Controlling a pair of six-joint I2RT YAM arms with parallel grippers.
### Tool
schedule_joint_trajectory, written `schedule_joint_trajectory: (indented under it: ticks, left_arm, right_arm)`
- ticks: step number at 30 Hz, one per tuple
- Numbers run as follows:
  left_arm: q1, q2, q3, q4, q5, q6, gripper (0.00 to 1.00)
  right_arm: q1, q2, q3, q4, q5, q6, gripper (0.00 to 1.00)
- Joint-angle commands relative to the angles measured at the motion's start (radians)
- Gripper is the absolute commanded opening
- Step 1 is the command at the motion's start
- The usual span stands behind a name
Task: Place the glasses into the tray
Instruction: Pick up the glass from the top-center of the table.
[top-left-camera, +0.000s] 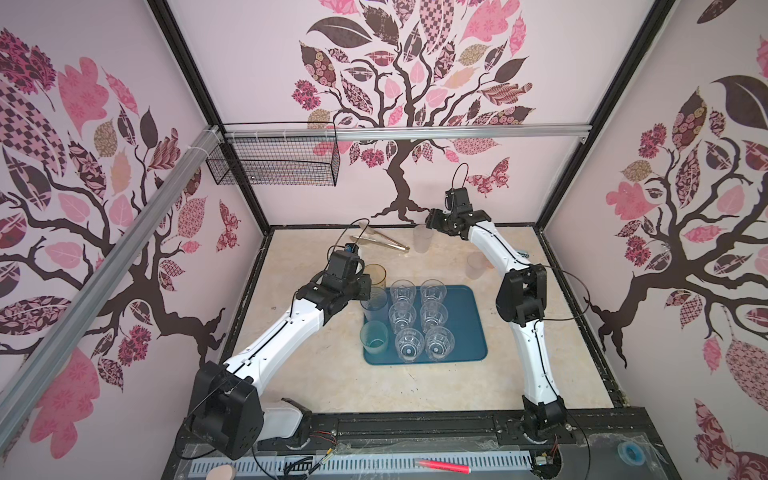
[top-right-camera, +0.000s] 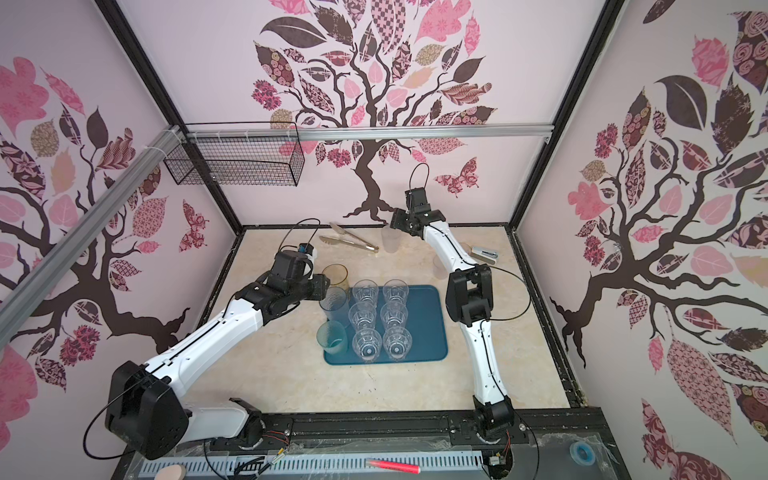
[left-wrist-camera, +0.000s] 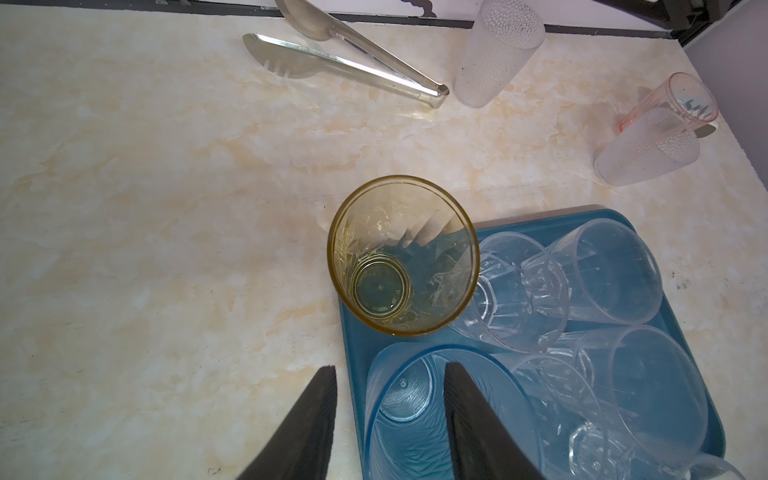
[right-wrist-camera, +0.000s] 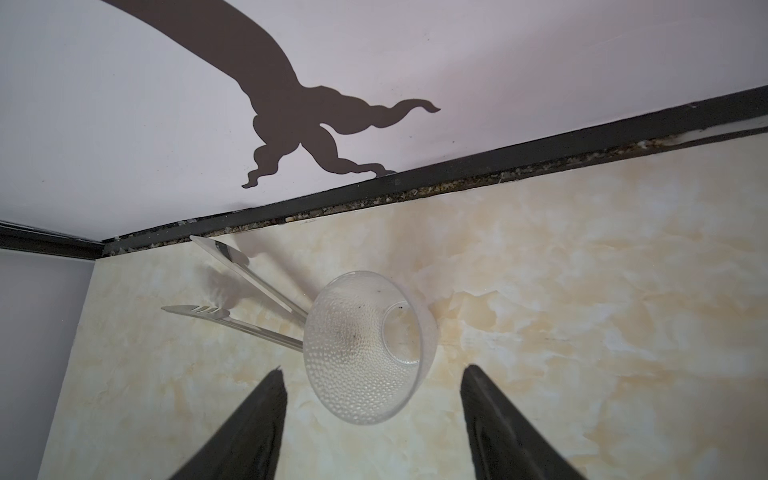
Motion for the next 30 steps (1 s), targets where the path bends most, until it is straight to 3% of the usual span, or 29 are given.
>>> schedule_joint_trajectory:
  ticks: [1, 11, 20, 30]
  left_arm:
    - [-0.002, -0.008, 0.025, -0.005, -0.006, 0.01, 0.46]
    - [-0.001, -0.02, 0.018, -0.004, -0.011, 0.01, 0.46]
    - [-0.001, -0.027, 0.013, -0.005, -0.01, 0.012, 0.46]
    - [-0.001, -0.044, 0.015, -0.008, -0.036, 0.015, 0.46]
  right_arm:
    - [0.002, 0.099, 0.079, -0.069, 0.023, -0.013, 0.69]
    - [0.014, 0.173, 0.107, -0.071, 0.073, -0.052, 0.6]
    - [0.014, 0.188, 0.122, -0.074, 0.08, -0.042, 0.36]
    - [0.015, 0.089, 0.082, -0.065, 0.082, -0.035, 0.12]
